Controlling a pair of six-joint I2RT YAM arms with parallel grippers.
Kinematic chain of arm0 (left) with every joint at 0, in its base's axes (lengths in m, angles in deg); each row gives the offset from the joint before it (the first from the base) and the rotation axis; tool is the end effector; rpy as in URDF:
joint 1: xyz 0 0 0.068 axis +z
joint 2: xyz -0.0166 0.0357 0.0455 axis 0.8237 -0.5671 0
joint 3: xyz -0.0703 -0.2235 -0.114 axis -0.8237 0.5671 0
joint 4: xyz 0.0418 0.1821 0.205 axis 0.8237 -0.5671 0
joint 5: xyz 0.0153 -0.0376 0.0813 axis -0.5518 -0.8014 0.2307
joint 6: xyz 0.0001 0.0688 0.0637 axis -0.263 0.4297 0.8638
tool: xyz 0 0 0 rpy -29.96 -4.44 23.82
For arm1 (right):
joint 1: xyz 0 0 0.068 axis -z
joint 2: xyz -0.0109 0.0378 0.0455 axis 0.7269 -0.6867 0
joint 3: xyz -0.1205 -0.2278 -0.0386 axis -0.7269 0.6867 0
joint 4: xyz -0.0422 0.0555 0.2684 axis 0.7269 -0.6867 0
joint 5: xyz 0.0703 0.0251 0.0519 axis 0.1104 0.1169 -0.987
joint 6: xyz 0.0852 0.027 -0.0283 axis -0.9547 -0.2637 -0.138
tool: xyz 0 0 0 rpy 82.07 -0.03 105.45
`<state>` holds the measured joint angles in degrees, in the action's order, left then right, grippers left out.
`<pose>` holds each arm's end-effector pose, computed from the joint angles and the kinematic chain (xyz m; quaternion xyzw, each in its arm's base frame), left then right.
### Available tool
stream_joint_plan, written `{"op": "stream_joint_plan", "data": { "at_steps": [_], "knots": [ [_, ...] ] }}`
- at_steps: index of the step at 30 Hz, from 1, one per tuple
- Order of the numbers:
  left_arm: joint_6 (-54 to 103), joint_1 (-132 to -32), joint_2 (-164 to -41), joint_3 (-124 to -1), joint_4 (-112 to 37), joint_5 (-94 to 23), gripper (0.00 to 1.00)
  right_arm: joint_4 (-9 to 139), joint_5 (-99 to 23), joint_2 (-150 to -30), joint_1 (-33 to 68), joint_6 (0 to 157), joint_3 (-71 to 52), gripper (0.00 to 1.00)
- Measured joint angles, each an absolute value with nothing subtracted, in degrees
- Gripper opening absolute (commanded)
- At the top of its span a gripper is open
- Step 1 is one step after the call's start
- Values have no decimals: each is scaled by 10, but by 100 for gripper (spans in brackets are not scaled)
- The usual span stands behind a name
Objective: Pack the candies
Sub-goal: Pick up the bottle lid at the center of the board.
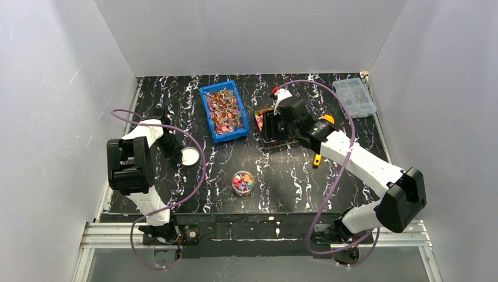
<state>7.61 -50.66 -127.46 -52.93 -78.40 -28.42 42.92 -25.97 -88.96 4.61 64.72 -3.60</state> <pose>0.3461 0.0275 0.0939 -0.2832 0.9515 -0.0331 0.1152 0.2855 0.2475 0.2849 -0.1439 0.8672 0.2147 0.4256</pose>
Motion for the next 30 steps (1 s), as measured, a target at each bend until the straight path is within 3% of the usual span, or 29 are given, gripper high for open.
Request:
{"op": "stream_joint_plan", "data": {
  "at_steps": [8,15,30],
  "knots": [
    [107,-507,-1228,-512,-794,-350,0,424,-283,-863,46,678,-36,58],
    [126,-508,-1150,-510,-828,-463,0,425,-348,-821,34,751,-33,64],
    [125,-597,-1018,-469,-895,-692,0,430,-425,-726,-137,1047,-10,73]
  ]
}}
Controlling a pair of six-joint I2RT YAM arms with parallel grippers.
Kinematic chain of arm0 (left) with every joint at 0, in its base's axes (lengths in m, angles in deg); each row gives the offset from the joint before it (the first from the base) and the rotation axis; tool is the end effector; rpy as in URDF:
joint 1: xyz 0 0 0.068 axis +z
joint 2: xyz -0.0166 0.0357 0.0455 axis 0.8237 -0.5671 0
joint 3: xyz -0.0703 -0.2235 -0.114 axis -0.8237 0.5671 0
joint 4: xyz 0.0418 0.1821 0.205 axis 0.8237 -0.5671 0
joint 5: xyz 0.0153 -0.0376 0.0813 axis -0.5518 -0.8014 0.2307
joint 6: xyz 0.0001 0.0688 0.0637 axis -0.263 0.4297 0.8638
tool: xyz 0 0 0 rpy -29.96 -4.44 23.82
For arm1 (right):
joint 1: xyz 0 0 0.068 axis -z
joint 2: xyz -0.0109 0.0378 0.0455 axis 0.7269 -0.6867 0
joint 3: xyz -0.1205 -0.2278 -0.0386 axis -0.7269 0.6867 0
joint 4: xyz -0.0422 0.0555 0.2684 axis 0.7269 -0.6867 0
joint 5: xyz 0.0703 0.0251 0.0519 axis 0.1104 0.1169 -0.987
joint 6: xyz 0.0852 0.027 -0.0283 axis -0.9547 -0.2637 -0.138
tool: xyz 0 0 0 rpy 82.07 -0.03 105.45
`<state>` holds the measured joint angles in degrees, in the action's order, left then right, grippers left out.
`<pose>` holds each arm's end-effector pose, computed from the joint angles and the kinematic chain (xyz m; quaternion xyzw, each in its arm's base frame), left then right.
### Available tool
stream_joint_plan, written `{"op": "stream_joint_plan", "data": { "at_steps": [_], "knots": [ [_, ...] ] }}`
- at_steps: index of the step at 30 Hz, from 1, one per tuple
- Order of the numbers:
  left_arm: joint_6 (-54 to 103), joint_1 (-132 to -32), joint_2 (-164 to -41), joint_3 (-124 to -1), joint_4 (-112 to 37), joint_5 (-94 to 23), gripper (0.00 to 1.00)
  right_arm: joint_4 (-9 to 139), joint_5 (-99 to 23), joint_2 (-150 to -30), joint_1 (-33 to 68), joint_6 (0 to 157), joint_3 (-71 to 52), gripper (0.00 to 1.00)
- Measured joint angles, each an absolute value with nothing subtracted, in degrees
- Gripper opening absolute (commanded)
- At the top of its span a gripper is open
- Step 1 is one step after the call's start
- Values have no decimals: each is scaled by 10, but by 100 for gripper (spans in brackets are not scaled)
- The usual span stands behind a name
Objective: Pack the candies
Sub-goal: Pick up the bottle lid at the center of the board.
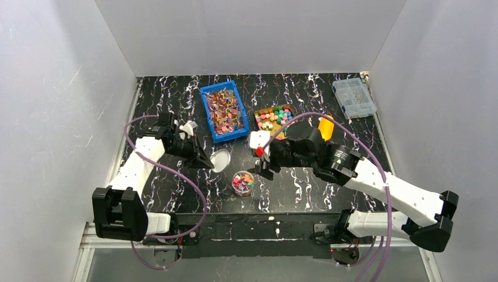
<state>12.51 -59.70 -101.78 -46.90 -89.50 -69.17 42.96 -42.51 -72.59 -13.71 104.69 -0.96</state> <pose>0.2687 -0.0764 0.2050 -0.0860 0.9153 -0.3828 0.0912 0.1411 0.2822 0.3606 -0.5657 0.5855 0.2784 0.5095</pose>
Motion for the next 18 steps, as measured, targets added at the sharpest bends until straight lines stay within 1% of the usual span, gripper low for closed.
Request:
{"op": "stream_joint_plan", "data": {
  "at_steps": [6,12,18],
  "knots": [
    [118,-669,-1012,-469,-898,-749,0,404,-461,-703,-172,1164,-13,72],
    [107,-719,-1012,-468,-892,-797,0,340,-484,-703,-204,1262,-43,66],
    [97,-763,-1012,-446,-880,-830,0,284,-486,-704,-269,1346,-67,59]
  ]
}}
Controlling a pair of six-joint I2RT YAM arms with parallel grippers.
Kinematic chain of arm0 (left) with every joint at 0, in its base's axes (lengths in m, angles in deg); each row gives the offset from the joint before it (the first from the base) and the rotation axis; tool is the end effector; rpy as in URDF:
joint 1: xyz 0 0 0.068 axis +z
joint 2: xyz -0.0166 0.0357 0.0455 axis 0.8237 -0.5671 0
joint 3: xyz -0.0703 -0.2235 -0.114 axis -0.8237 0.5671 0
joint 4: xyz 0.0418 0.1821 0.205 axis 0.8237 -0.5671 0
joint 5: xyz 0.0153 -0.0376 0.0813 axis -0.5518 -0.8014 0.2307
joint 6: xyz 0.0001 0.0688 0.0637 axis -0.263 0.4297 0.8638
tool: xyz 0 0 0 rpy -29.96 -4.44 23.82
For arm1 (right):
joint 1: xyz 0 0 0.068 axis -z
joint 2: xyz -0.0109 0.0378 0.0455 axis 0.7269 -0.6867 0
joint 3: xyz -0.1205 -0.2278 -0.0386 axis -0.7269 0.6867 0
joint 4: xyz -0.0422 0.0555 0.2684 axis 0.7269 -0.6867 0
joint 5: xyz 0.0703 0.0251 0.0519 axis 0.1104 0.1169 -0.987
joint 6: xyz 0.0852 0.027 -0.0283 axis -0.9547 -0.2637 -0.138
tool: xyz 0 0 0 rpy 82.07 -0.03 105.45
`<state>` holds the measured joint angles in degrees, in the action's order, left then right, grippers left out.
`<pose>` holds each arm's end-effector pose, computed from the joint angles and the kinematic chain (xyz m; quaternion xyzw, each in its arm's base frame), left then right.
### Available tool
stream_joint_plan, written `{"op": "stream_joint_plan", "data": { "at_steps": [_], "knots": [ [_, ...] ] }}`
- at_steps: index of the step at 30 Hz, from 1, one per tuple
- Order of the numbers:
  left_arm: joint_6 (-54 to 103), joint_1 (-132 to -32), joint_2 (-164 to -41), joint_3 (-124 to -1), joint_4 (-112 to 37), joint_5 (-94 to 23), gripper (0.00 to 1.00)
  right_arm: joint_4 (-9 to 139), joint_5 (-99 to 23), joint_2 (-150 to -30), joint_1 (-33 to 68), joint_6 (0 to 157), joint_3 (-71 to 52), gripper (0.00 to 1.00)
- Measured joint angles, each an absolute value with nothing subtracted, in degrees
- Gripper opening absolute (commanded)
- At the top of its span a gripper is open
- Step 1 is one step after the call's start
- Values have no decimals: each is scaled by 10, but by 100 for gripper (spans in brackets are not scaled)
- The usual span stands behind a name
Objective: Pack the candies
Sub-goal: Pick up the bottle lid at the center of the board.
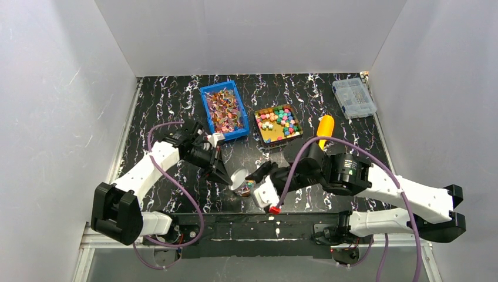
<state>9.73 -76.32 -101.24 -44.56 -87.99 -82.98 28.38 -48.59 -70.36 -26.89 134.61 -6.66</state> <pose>0.2219 -0.1593 0.2099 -0.0472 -0.8717 0.4869 0.0286 0.0561 0.2803 0.3753 -0.7752 0.3291 0.2373 0.4841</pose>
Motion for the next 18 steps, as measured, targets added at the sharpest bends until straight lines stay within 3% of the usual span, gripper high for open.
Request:
{"op": "stream_joint_plan", "data": {
  "at_steps": [18],
  "knots": [
    [81,-861,-1003,-422,-876,-898,0,183,-350,-762,-444,1484,-92,54]
  ]
}}
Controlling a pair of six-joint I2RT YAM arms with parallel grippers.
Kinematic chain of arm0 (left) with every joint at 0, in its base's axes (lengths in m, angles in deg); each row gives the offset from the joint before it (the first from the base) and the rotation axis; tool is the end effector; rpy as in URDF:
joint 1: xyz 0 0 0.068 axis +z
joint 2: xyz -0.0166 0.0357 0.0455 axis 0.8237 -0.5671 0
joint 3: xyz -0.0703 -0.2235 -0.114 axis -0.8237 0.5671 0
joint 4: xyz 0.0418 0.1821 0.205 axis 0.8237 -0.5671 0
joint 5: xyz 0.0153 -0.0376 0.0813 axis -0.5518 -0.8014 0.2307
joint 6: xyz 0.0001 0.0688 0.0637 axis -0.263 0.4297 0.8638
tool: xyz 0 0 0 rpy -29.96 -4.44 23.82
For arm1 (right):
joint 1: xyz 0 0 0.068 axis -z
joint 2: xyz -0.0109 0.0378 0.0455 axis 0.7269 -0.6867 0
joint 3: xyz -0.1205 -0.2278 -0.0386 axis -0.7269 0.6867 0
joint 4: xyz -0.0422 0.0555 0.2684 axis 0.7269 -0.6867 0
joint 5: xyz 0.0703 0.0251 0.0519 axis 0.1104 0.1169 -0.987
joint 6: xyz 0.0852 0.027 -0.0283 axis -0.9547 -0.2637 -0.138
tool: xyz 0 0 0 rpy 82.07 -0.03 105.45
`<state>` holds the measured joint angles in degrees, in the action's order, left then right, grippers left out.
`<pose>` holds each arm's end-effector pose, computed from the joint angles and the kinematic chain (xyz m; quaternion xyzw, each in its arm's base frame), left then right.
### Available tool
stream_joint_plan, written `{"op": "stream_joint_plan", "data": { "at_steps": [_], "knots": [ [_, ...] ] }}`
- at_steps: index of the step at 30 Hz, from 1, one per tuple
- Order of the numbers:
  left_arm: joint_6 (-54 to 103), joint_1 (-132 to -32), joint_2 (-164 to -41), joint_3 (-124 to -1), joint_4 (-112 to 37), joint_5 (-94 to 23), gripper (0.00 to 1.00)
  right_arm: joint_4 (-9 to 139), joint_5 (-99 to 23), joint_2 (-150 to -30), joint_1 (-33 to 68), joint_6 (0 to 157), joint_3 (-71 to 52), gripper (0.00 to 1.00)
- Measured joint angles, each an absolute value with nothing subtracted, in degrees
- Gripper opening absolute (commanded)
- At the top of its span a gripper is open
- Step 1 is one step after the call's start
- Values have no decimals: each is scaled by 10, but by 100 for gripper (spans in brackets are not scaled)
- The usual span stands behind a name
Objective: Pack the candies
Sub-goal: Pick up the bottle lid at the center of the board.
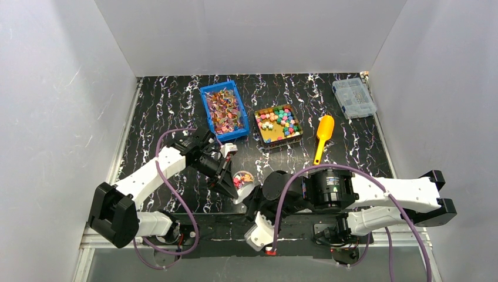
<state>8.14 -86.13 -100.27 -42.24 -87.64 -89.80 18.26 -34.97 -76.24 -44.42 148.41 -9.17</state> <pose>0.1803 -0.1941 0.2097 -0.1143 -0.8386 0.5204 0.1134 -0.0114 0.2970 0.3388 -0.8847 0.1869 0.1341 0.4055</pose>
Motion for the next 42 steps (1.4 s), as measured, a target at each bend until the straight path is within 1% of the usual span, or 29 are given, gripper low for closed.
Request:
{"op": "stream_joint_plan", "data": {
  "at_steps": [6,14,23,31,36,37,39,40,42],
  "knots": [
    [82,-880,-997,-418,-876,-900,0,184,-307,-763,-455,1502,-92,53],
    [82,-886,-995,-415,-879,-901,0,184,-277,-772,-461,1515,-92,43],
    [86,-893,-994,-415,-881,-900,0,184,-267,-774,-464,1514,-92,38],
    [92,-900,-994,-415,-883,-900,0,183,-265,-779,-466,1511,-92,24],
    [96,-901,-994,-415,-889,-900,0,183,-264,-780,-469,1510,-92,4],
    [97,-901,-994,-415,-891,-900,3,182,-265,-780,-469,1508,-93,2],
    [98,-901,-994,-415,-893,-900,23,180,-265,-783,-469,1507,-96,1],
    [100,-901,-994,-415,-893,-900,31,177,-264,-784,-470,1507,-97,1],
    [101,-902,-994,-416,-896,-899,40,173,-264,-786,-471,1504,-98,1]
  ]
}}
